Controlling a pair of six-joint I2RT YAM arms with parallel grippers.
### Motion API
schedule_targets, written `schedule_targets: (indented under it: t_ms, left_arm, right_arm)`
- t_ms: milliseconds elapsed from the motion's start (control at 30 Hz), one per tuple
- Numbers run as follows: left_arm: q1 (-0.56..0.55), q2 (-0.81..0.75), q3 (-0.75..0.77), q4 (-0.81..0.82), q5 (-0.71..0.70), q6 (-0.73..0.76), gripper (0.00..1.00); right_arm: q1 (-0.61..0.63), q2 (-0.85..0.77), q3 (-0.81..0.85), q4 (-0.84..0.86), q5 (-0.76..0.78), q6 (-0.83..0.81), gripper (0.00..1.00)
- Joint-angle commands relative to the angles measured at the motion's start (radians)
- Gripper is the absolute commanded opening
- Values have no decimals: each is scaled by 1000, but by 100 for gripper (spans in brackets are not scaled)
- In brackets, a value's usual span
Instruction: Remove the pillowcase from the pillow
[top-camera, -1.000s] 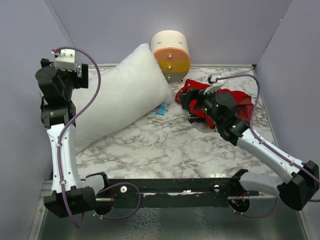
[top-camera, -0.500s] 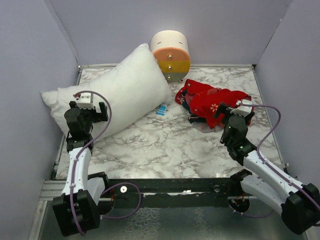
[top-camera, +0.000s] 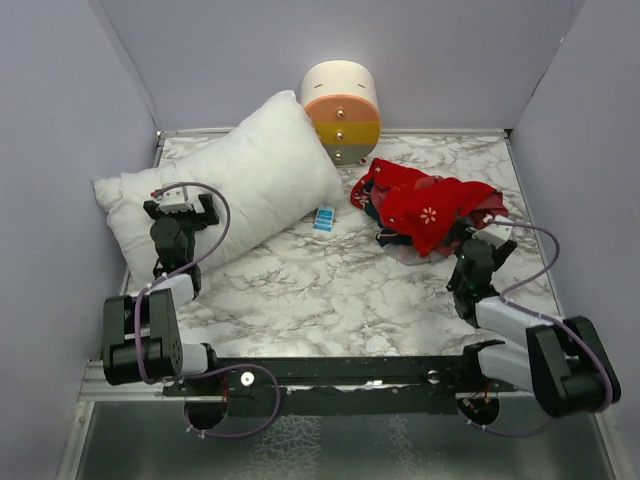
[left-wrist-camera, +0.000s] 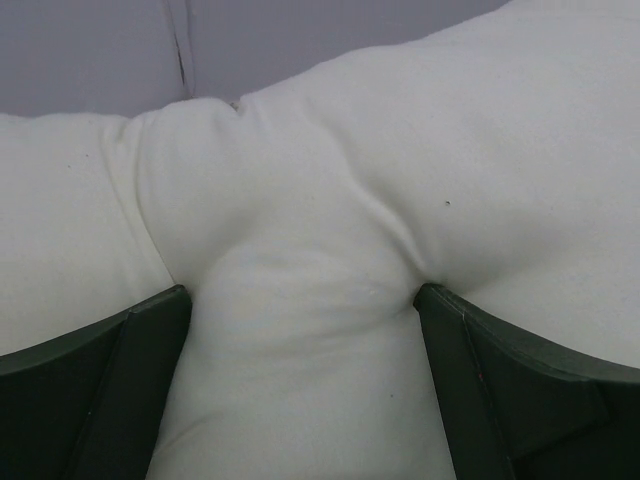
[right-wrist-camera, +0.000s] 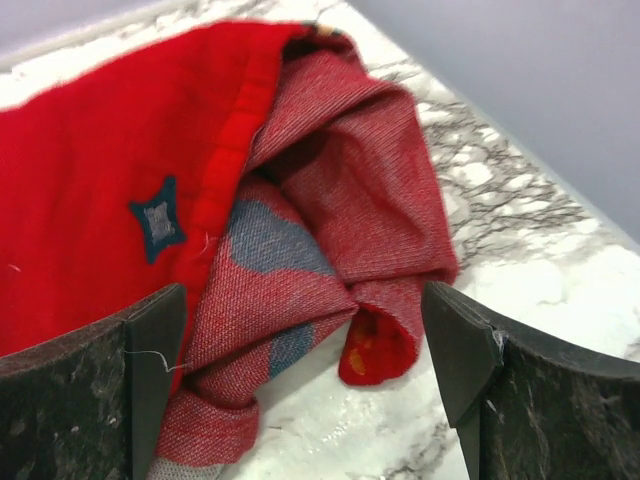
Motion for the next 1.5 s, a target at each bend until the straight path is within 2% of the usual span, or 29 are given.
schedule_targets:
  t_ms: [0, 133, 200, 267, 300, 367, 433, 533, 833, 1467]
  left_arm:
    - [-52, 161, -81, 126, -111, -17, 99]
    - [-72, 243, -141, 297, -129, 1, 99]
    - [-122, 251, -182, 351, -158, 46, 99]
    - [-157, 358, -271, 670, -222, 82, 99]
    - [-172, 350, -287, 685, -242, 90, 99]
    - [-189, 308, -263, 567, -264, 88, 99]
    - [-190, 336, -229, 559, -304, 86, 99]
    - [-190, 326, -145, 377, -277, 92, 99]
    - [-192, 329, -148, 385, -275, 93, 99]
    - [-192, 335, -136, 366, -271, 98, 99]
  right_arm:
    - [-15, 211, 15, 280, -87, -23, 100]
    - [-21, 377, 23, 441, -141, -38, 100]
    - [-21, 414, 39, 475, -194, -83, 100]
    - [-21, 423, 39, 490, -316, -132, 100]
    - [-21, 434, 34, 518, -382, -164, 100]
    - [-21, 478, 30, 550, -558, -235, 100]
    - [-26, 533, 39, 606, -586, -242, 100]
    - [-44, 534, 53, 575, -592, -220, 100]
    - [-50, 540, 17, 662, -585, -236, 100]
    - [-50, 537, 25, 640, -589, -236, 100]
